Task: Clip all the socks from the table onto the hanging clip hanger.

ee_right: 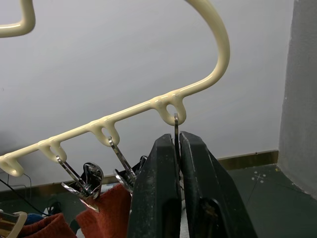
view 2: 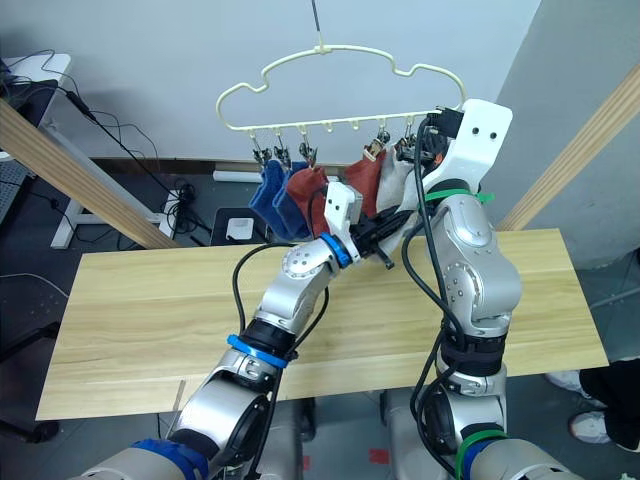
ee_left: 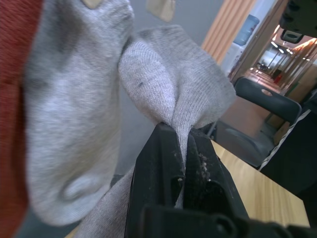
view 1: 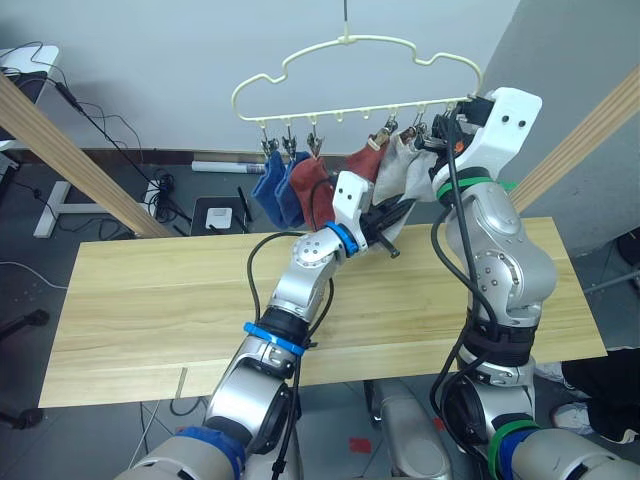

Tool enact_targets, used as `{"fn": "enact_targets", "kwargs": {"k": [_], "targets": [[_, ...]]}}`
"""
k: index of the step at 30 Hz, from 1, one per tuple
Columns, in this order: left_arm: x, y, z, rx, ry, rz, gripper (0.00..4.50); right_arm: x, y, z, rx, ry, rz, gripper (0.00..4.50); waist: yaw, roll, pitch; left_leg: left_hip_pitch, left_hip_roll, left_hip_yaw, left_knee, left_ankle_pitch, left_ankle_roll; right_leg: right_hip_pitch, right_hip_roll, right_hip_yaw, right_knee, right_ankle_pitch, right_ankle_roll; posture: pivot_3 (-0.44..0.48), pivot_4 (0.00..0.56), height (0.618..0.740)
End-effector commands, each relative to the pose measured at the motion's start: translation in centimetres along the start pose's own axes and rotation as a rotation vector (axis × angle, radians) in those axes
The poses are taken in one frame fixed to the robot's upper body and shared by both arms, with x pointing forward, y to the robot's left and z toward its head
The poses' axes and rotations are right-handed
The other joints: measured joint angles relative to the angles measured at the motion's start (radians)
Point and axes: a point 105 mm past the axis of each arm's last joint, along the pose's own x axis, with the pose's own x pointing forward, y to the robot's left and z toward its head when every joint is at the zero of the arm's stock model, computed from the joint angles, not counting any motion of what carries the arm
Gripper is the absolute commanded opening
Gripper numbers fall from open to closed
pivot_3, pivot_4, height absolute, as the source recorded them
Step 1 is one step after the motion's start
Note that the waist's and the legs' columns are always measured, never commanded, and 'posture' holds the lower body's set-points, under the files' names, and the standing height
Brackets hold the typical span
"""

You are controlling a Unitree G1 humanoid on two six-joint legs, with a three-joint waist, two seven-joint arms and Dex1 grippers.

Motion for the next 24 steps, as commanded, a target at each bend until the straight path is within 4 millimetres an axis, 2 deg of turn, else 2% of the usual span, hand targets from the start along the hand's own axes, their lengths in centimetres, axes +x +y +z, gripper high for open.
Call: {"fn": "enact_targets", "kwargs": {"k": [1, 9, 15, 21, 24], "targets": [[0.1, -0.2, 1.3, -0.002, -0.056, -0.003, 0.01, -0.4, 0.3, 1.9, -0.015, -0.075, 0.005, 0.00, 0.000, 0.000, 0.000, 0.000, 0.000, 0.000, 0.000, 0.000, 0.000, 0.000, 0.000, 0.000, 0.000, 0.000, 0.000, -0.242, 0.319, 0.740], [-0.1, -0.3, 1.4, -0.090, -0.063, 0.004, 0.01, -0.4, 0.3, 2.2, -0.038, -0.094, 0.007, 0.00, 0.000, 0.000, 0.000, 0.000, 0.000, 0.000, 0.000, 0.000, 0.000, 0.000, 0.000, 0.000, 0.000, 0.000, 0.000, -0.240, 0.319, 0.740], [0.1, -0.7, 2.2, -0.157, -0.093, -0.007, 0.01, -0.5, 0.3, 2.2, -0.041, -0.094, 0.005, 0.00, 0.000, 0.000, 0.000, 0.000, 0.000, 0.000, 0.000, 0.000, 0.000, 0.000, 0.000, 0.000, 0.000, 0.000, 0.000, -0.240, 0.319, 0.740], [0.1, -0.3, 2.7, -0.204, -0.100, 0.031, 0.01, -0.5, 0.3, 2.3, -0.046, -0.097, 0.006, 0.00, 0.000, 0.000, 0.000, 0.000, 0.000, 0.000, 0.000, 0.000, 0.000, 0.000, 0.000, 0.000, 0.000, 0.000, 0.000, -0.239, 0.319, 0.740], [-0.1, -0.7, 2.3, -0.221, -0.084, 0.030, 0.01, -0.5, 0.4, 2.4, -0.049, -0.103, 0.006, 0.00, -0.001, 0.000, 0.000, 0.000, 0.000, 0.000, 0.001, 0.000, 0.000, 0.000, 0.000, 0.000, 0.001, 0.000, 0.000, -0.237, 0.321, 0.740]]}}
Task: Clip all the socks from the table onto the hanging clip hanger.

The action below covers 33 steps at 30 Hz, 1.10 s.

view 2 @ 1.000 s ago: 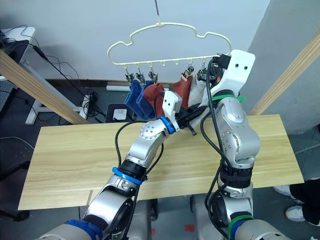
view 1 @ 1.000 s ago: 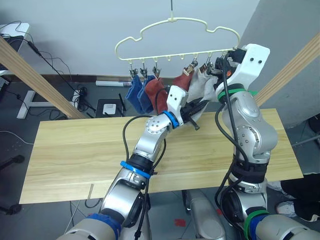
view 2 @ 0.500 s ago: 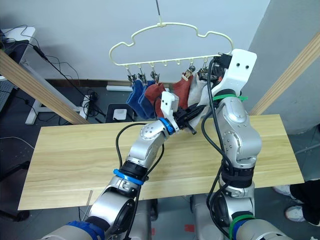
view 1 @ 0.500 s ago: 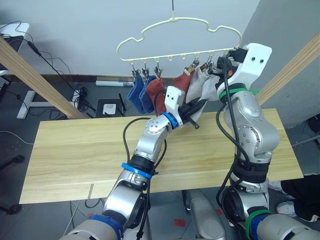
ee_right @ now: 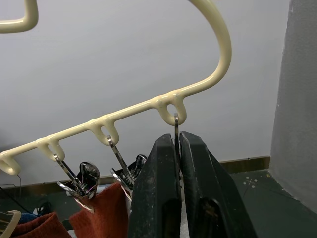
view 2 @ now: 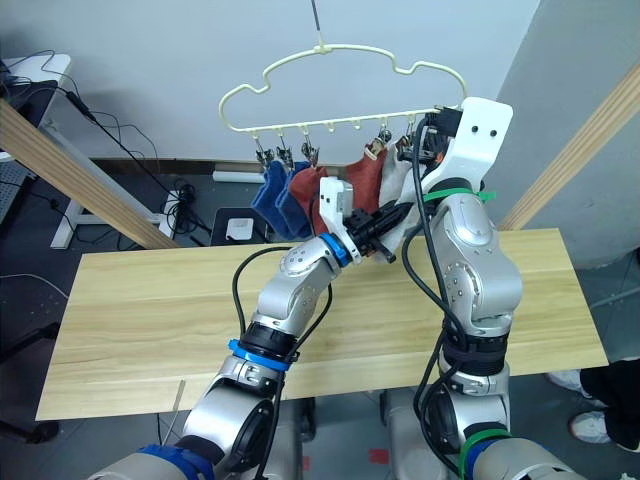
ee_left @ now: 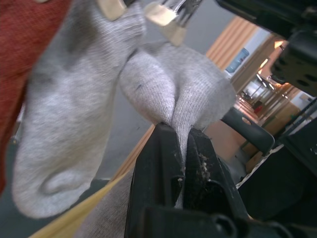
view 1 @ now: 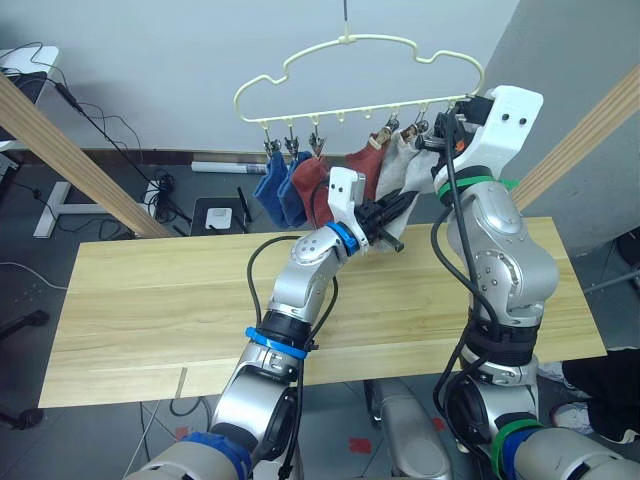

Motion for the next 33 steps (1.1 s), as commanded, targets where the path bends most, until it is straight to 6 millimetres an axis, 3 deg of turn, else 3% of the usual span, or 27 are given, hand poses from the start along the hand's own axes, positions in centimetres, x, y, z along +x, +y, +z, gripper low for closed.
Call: {"fn": "enact_targets", "kwargs": {"k": [1, 24, 33], "targets": [[0.0, -1.1, 0.7, 0.004, -0.032, -0.024, 0.01, -0.4, 0.3, 2.2, -0.001, -0.092, 0.011, 0.00, 0.000, 0.000, 0.000, 0.000, 0.000, 0.000, 0.000, 0.000, 0.000, 0.000, 0.000, 0.000, 0.000, 0.000, 0.000, -0.237, 0.321, 0.740], [0.0, -0.7, 1.5, -0.114, -0.068, 0.055, 0.01, -0.4, 0.3, 2.2, -0.029, -0.098, 0.009, 0.00, 0.000, 0.000, 0.000, 0.000, 0.000, 0.000, 0.001, 0.000, 0.000, 0.000, 0.000, 0.000, 0.000, 0.000, 0.000, -0.235, 0.324, 0.740], [0.2, -1.5, 2.3, -0.151, -0.094, 0.028, 0.01, -0.4, 0.4, 2.0, -0.023, -0.089, 0.012, 0.00, 0.000, 0.000, 0.000, 0.000, 0.000, 0.000, 0.001, 0.000, 0.000, 0.000, 0.000, 0.000, 0.000, 0.000, 0.000, -0.233, 0.325, 0.740]]}}
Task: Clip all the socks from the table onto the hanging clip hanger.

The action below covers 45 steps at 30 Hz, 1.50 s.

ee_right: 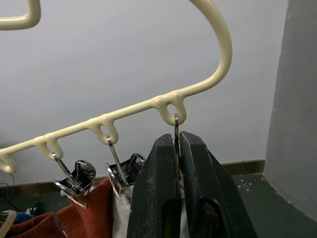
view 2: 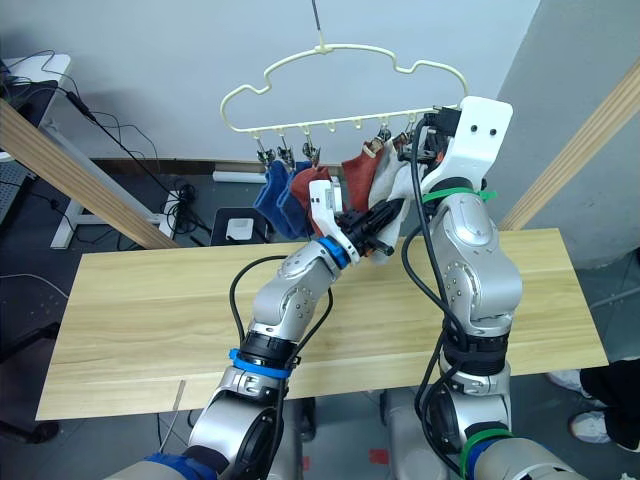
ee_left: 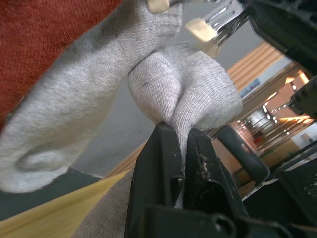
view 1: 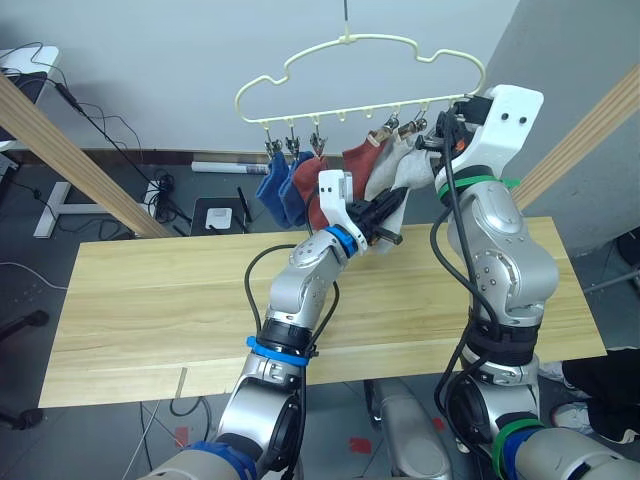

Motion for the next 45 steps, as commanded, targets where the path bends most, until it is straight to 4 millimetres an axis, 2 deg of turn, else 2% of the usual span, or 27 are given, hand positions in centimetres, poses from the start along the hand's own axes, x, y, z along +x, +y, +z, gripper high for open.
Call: {"fn": "enact_targets", "kwargs": {"k": [1, 5, 14, 17, 23, 25, 26, 28, 32, 40, 41, 43, 45], "targets": [[0.6, -1.7, 1.3, -0.006, -0.053, -0.053, 0.01, -0.4, 0.4, 1.8, 0.007, -0.077, 0.014, 0.00, 0.000, 0.000, 0.000, 0.000, 0.000, 0.000, 0.000, 0.000, 0.000, 0.000, 0.000, 0.000, 0.000, 0.000, 0.000, -0.231, 0.326, 0.740], [1.1, -2.6, 1.7, -0.003, -0.062, -0.085, 0.01, -0.4, 0.6, 1.4, 0.015, -0.059, 0.018, 0.00, 0.000, 0.000, 0.000, 0.000, 0.000, 0.000, 0.000, 0.000, 0.000, 0.000, 0.000, 0.000, 0.000, 0.000, 0.000, -0.230, 0.326, 0.740], [1.3, -2.7, 1.6, 0.013, -0.058, -0.092, 0.01, -0.5, 0.5, 1.1, 0.054, -0.043, 0.006, 0.00, 0.000, 0.000, 0.000, 0.000, 0.000, 0.000, 0.000, 0.000, 0.000, 0.000, 0.000, 0.000, 0.000, 0.000, 0.000, -0.230, 0.326, 0.740], [1.4, -2.7, 1.6, 0.013, -0.058, -0.091, 0.00, -0.5, 0.4, 1.2, 0.067, -0.048, 0.002, 0.76, 0.000, 0.000, 0.000, 0.000, 0.000, 0.000, 0.000, 0.000, 0.000, 0.000, 0.000, 0.000, 0.000, 0.000, 0.000, -0.230, 0.326, 0.740], [1.6, -2.7, 1.6, 0.013, -0.056, -0.084, 0.00, -0.5, 0.3, 1.3, 0.083, -0.049, -0.003, 3.00, 0.000, 0.000, 0.000, 0.000, 0.000, 0.000, 0.000, 0.000, 0.000, 0.000, 0.000, 0.000, 0.000, 0.000, 0.000, -0.228, 0.327, 0.740], [1.6, -2.5, 1.6, 0.030, -0.059, -0.080, 0.00, -0.9, 0.5, 1.9, 0.088, -0.063, 0.020, 3.70, 0.000, 0.000, 0.000, 0.000, 0.000, 0.000, 0.000, 0.000, 0.000, 0.000, 0.000, 0.000, 0.000, 0.000, 0.000, -0.228, 0.327, 0.740], [1.5, -2.4, 1.7, 0.040, -0.062, -0.080, 0.00, -1.1, 0.6, 2.2, 0.090, -0.071, 0.032, 3.70, 0.000, 0.000, 0.000, 0.000, 0.000, 0.000, 0.000, 0.000, 0.000, 0.000, 0.000, 0.000, 0.000, 0.000, 0.000, -0.228, 0.327, 0.740], [1.1, -2.0, 0.9, 0.104, -0.016, -0.082, 0.65, -1.8, 0.4, 2.8, 0.082, -0.086, 0.048, 3.75, 0.001, 0.000, 0.000, 0.000, 0.000, 0.000, 0.000, 0.000, 0.000, 0.000, 0.000, 0.000, 0.000, 0.000, 0.000, -0.228, 0.328, 0.740], [0.0, -1.8, -0.5, 0.248, 0.049, -0.151, 1.67, -2.9, 0.1, 3.2, 0.054, -0.087, 0.084, 3.75, 0.000, 0.000, 0.000, 0.000, 0.000, 0.000, 0.000, 0.000, 0.000, 0.000, 0.000, 0.000, 0.000, 0.000, 0.000, -0.227, 0.329, 0.740], [-3.7, -0.1, -2.3, 0.440, 0.184, -0.289, 4.02, -5.1, -0.6, 2.4, -0.069, -0.007, 0.216, 3.75, -0.001, 0.000, 0.000, 0.000, 0.000, 0.000, 0.000, 0.000, 0.000, 0.000, 0.000, 0.000, 0.000, 0.000, 0.000, -0.211, 0.320, 0.740], [-4.2, 0.2, -2.4, 0.453, 0.199, -0.304, 4.38, -5.4, -0.7, 2.2, -0.092, 0.006, 0.231, 3.93, -0.001, 0.000, 0.000, 0.000, 0.000, 0.000, 0.000, 0.000, 0.000, 0.000, 0.000, 0.000, 0.000, 0.000, 0.000, -0.211, 0.320, 0.740], [-5.6, 0.8, -2.5, 0.497, 0.233, -0.332, 4.50, -6.0, -1.0, 1.8, -0.134, 0.036, 0.268, 4.39, -0.001, 0.000, 0.000, 0.000, 0.000, 0.000, 0.000, 0.000, 0.000, 0.000, 0.000, 0.000, 0.000, 0.000, 0.000, -0.204, 0.317, 0.740], [-7.0, 1.6, -2.5, 0.526, 0.267, -0.351, 4.50, -6.6, -1.4, 1.3, -0.172, 0.067, 0.306, 4.48, 0.000, 0.000, 0.000, 0.000, 0.000, 0.000, 0.000, 0.000, 0.000, 0.000, 0.000, 0.000, 0.000, 0.000, 0.000, -0.196, 0.314, 0.740]]}}
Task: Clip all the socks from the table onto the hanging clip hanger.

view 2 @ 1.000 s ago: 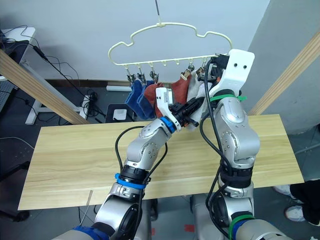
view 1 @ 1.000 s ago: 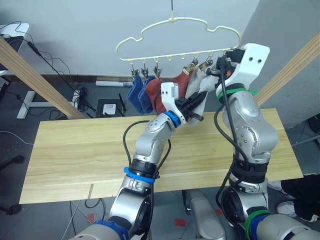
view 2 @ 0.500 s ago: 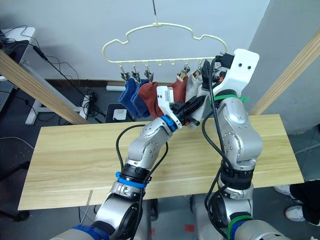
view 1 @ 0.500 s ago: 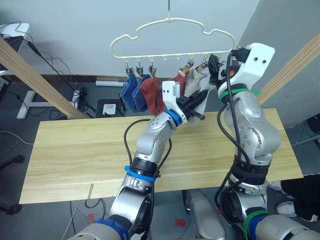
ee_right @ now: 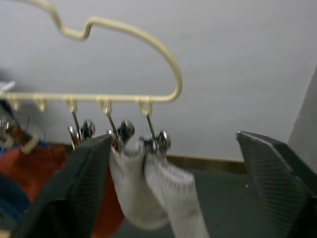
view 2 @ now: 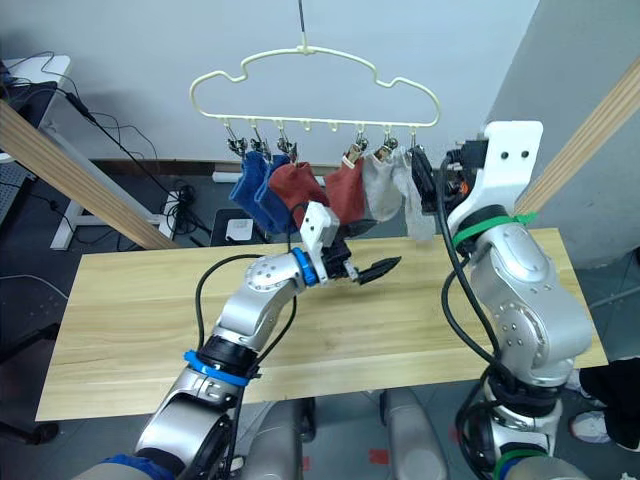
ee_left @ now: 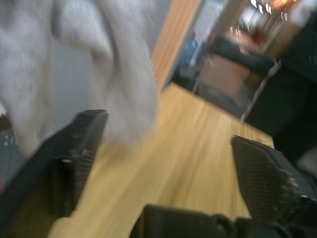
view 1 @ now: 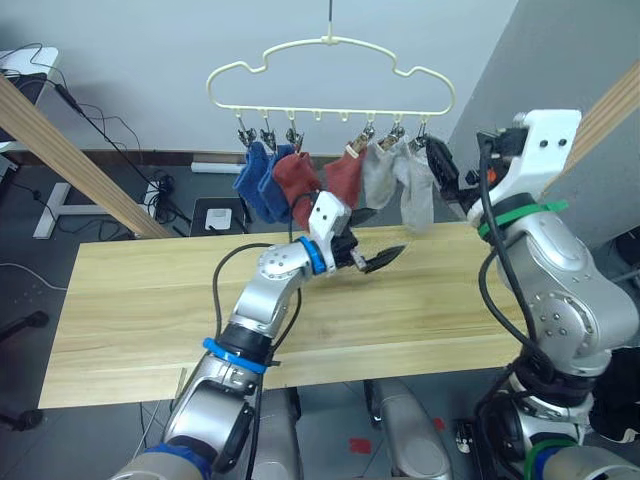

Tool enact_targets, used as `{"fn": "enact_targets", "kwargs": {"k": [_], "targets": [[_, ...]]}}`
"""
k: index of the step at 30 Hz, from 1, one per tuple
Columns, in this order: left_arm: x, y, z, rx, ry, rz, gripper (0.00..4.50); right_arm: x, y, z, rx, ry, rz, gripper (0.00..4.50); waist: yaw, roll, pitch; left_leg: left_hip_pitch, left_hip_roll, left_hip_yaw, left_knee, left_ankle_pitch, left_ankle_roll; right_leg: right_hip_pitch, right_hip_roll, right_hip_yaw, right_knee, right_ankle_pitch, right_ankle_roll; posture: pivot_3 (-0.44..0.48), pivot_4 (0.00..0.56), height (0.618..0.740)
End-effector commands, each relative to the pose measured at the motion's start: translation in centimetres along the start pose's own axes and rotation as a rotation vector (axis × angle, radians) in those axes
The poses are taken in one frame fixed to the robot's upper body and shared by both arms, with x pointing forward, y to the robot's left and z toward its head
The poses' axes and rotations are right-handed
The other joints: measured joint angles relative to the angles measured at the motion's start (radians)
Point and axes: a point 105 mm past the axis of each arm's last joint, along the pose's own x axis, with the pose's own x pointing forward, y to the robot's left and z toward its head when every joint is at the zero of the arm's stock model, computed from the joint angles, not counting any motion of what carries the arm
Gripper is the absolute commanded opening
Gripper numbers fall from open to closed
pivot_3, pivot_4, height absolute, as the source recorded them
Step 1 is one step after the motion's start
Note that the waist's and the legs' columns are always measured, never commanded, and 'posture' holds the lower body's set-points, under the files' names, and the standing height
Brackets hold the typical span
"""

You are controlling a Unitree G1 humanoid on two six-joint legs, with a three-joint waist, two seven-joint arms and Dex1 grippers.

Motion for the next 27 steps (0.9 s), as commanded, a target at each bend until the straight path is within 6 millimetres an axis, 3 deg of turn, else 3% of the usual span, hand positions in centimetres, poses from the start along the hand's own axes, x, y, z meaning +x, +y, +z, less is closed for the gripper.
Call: {"fn": "enact_targets", "kwargs": {"k": [1, 5, 9, 13, 16, 20, 27], "targets": [[-1.8, -0.4, 0.6, 0.082, -0.008, -0.067, 4.50, -1.6, 0.4, 0.6, -0.066, -0.008, 0.093, 4.48, 0.001, 0.000, 0.000, 0.000, 0.000, 0.000, 0.000, 0.000, 0.000, 0.000, 0.000, 0.000, 0.000, 0.000, 0.000, -0.196, 0.314, 0.740], [-5.2, 0.9, 0.8, 0.092, 0.029, -0.056, 4.50, -2.9, -0.1, -0.3, -0.168, 0.067, 0.190, 4.48, 0.003, 0.000, 0.000, 0.000, 0.000, 0.000, 0.000, 0.000, 0.000, 0.000, 0.000, 0.000, 0.000, 0.000, 0.000, -0.181, 0.305, 0.740], [-7.3, 2.7, 0.9, 0.063, 0.080, 0.014, 4.50, -3.8, -0.6, -0.6, -0.228, 0.117, 0.263, 4.48, 0.008, 0.000, 0.000, 0.001, 0.000, 0.000, 0.002, 0.000, 0.000, 0.001, 0.000, 0.000, 0.000, 0.000, 0.000, -0.167, 0.299, 0.740], [-11.5, 5.5, 1.7, 0.066, 0.202, 0.106, 4.50, -5.1, -2.4, -1.1, -0.321, 0.232, 0.364, 4.48, 0.013, 0.000, -0.002, 0.002, 0.000, -0.001, 0.002, 0.000, 0.000, 0.004, 0.000, 0.000, 0.000, -0.001, 0.002, -0.107, 0.264, 0.740], [-14.5, 6.6, 0.3, 0.133, 0.387, 0.189, 4.50, -6.2, -4.1, -1.1, -0.371, 0.278, 0.395, 4.48, 0.020, 0.001, -0.015, 0.003, 0.000, -0.001, 0.002, 0.000, 0.000, 0.004, 0.000, -0.001, 0.000, -0.001, 0.002, -0.095, 0.250, 0.740], [-15.7, 6.6, 0.8, 0.101, 0.346, 0.192, 4.50, -6.8, -5.4, -1.3, -0.402, 0.295, 0.405, 4.48, 0.030, 0.002, -0.040, 0.003, 0.000, 0.000, 0.000, 0.000, 0.000, 0.005, -0.001, -0.001, -0.002, -0.001, 0.001, -0.075, 0.220, 0.740], [-16.7, 7.1, 0.3, 0.036, 0.365, 0.256, 4.50, -6.1, -5.7, -1.1, -0.416, 0.270, 0.417, 4.48, 0.037, -0.001, -0.065, 0.005, 0.000, 0.000, 0.004, 0.001, 0.001, 0.008, -0.001, -0.001, -0.002, -0.002, 0.005, -0.053, 0.191, 0.740]]}}
